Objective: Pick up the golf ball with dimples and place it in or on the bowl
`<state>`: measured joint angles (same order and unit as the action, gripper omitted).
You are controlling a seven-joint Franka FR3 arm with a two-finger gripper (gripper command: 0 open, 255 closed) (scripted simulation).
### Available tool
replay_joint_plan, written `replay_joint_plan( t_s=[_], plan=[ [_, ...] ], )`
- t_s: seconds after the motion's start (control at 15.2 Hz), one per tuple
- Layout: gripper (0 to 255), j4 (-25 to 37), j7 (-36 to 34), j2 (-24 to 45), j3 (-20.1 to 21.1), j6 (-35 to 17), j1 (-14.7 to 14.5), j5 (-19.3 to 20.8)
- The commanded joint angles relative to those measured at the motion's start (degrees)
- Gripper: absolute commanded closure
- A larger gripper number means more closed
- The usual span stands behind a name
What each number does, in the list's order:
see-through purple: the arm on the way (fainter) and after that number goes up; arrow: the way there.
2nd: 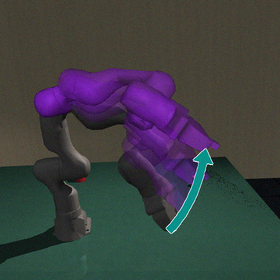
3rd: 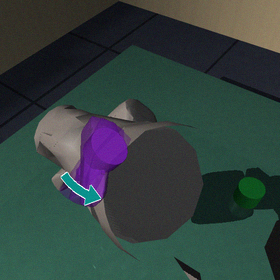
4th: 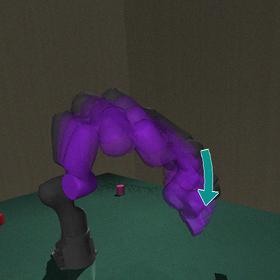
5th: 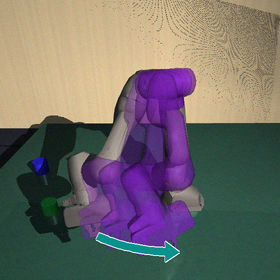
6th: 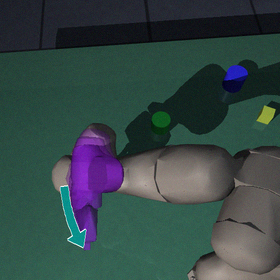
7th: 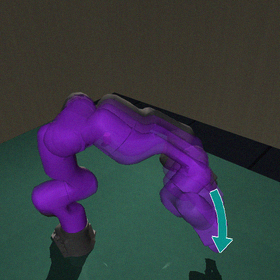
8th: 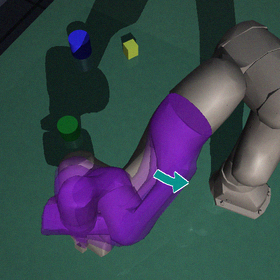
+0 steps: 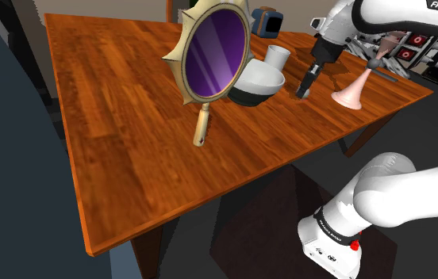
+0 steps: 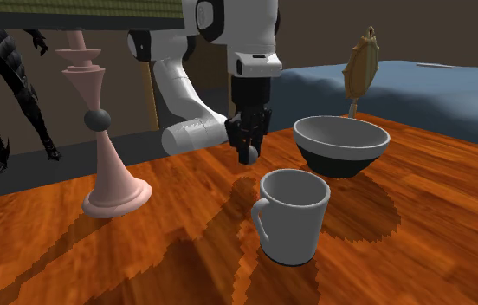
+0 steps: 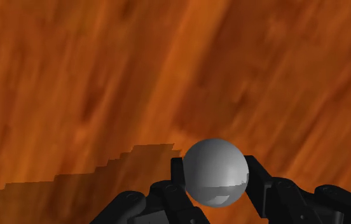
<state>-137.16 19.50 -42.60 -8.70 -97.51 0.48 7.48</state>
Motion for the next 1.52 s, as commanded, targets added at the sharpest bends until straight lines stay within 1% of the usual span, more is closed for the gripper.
replay_joint_plan(
  t_s=[0.0,1.45],
  plan=[
    [255,1.5,0.0,0.2,0.2,1.4,-0.1,-0.2],
    [255,22.8,0.9,6.0,1.1,16.9,-0.7,-1.3]
  ],
)
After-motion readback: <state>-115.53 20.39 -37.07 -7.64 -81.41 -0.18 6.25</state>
